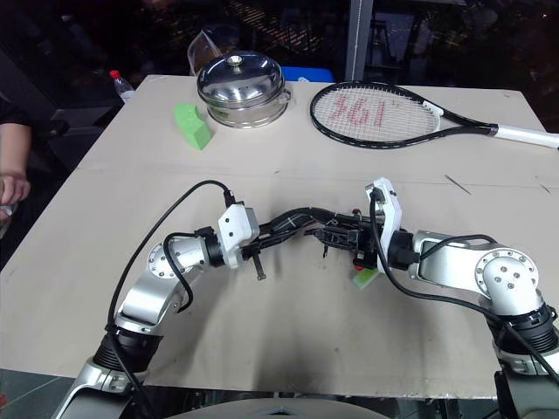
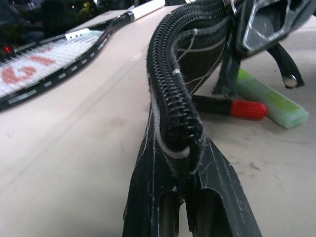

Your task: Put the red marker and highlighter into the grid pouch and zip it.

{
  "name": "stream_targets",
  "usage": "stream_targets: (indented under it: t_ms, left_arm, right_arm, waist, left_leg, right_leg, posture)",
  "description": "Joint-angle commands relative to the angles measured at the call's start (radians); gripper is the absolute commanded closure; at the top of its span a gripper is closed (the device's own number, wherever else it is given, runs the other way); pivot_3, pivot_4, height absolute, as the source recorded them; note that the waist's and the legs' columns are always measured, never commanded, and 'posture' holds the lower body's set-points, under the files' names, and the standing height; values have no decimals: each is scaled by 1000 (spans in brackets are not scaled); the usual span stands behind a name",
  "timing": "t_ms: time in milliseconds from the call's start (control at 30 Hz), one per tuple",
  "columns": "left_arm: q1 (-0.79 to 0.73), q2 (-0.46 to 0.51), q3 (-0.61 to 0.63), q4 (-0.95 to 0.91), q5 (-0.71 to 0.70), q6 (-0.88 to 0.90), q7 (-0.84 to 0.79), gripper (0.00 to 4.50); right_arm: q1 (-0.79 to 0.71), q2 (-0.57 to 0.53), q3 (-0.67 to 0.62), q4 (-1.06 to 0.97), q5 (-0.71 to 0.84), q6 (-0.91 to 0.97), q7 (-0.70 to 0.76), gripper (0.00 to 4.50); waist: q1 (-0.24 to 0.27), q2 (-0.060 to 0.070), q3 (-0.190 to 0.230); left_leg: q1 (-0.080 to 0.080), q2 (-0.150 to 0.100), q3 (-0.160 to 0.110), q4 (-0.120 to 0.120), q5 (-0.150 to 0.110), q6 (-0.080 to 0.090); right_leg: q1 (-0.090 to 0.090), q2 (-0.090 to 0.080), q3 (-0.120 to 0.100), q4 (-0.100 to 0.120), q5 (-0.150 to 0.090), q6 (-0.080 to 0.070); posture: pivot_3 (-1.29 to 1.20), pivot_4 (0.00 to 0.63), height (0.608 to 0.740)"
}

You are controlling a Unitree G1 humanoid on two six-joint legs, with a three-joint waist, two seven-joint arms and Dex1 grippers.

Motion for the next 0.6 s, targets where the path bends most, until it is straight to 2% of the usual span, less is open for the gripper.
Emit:
stream_targets:
  t_ms: [33,367,600]
  left_arm:
    - [-29,-15,-22,2,10,-62,-16,4500]
    - [-3,63,3,118,-2,-268,-145,4500]
    - [-23,48,-10,117,6,-271,-144,4500]
  right_arm:
    - [-21,3,6,-16,22,-10,10,4357]
    - [-15,-28,-21,9,4,-11,14,4357]
    - [-25,-30,-6,-3,26,-1,22,4357]
  waist:
    - [0,0,0]
    - [-1,0,0]
    - [0,0,0]
  left_leg:
    - [0,0,0,0,0,0]
    - [-1,0,0,0,0,0]
    - [-6,0,-1,2,0,0]
  right_leg:
    - [0,0,0,0,0,0]
    - [-1,0,0,0,1,-1]
    - [-5,0,0,1,1,-2]
  posture:
    - [0,150,740]
    - [0,150,740]
    - [0,150,740]
